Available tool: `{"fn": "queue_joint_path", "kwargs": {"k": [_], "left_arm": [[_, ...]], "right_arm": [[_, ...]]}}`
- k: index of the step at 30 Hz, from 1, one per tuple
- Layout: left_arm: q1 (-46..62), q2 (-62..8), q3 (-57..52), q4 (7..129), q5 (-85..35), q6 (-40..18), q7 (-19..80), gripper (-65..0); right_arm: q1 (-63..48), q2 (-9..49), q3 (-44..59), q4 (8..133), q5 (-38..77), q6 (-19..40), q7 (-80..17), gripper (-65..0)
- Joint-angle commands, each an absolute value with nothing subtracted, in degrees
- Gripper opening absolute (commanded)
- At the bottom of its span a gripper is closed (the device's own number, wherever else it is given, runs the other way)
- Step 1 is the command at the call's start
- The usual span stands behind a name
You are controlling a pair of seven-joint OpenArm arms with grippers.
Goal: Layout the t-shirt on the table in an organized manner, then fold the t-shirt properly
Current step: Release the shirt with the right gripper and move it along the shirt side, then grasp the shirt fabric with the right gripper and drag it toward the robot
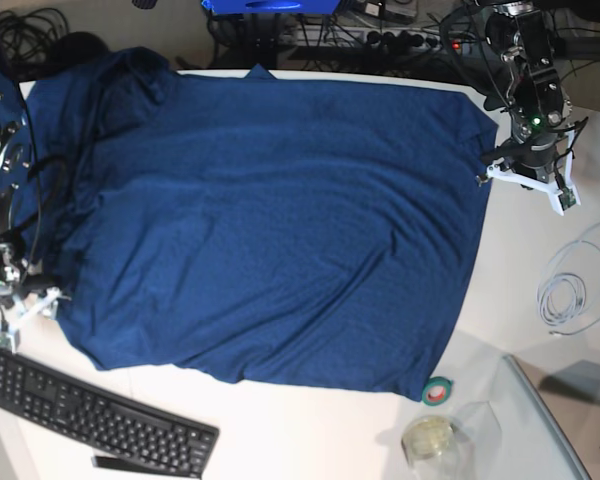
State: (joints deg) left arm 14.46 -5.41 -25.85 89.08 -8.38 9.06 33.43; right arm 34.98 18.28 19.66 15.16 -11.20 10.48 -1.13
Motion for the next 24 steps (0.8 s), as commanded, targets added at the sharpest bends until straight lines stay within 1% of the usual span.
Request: {"fn": "queue_joint_path", "kwargs": {"k": [1,9,15,16,17,20,21,22,24], "left_arm": [[14.20,-6.02,-26.07,90.07,-8.22,9.27,32.22,-65.0],[14.11,-5.93,-25.80,90.07,-8.22,9.27,32.22,-65.0],[14.11,-6.20,-25.98,89.98,-8.22,9.27,32.22,-65.0],[14.11,-6.20,-25.98,89.98,-8.22,9.27,32.22,-65.0],[14.11,-6.29,-25.98,89.98,-8.22,9.27,32.22,-65.0],[14.11,-6.29,-25.98,89.89,-8.22,9.27,32.22,-65.0],[14.11,-6.29,-25.98,89.89,-8.22,9.27,32.22,-65.0],[14.11,-6.29,-25.98,89.89,-8.22,9.27,32.22,-65.0],[14.11,-6.29,-25.98,89.89,-8.13,9.27,32.22,-65.0]], "right_arm": [[37.41,19.21,19.82,16.04,-11.30,10.51,-0.84,-23.1],[35.65,17.89,19.74,15.60,-11.30,10.51,-2.15,-23.1],[34.77,16.84,19.74,12.53,-11.30,10.51,-2.24,-24.3],[34.77,16.57,19.74,12.18,-11.30,10.51,-2.24,-27.2],[34.77,16.40,19.74,12.09,-11.30,10.51,-2.24,-31.7],[34.77,16.40,19.82,12.35,-11.30,10.51,-2.24,-56.1],[34.77,16.31,19.82,12.53,-11.30,10.51,-2.24,-61.7],[34.86,16.31,19.74,12.62,-11.30,10.51,-2.24,-63.9],[35.03,16.04,19.65,14.29,-11.30,10.51,-2.24,-64.2]]}}
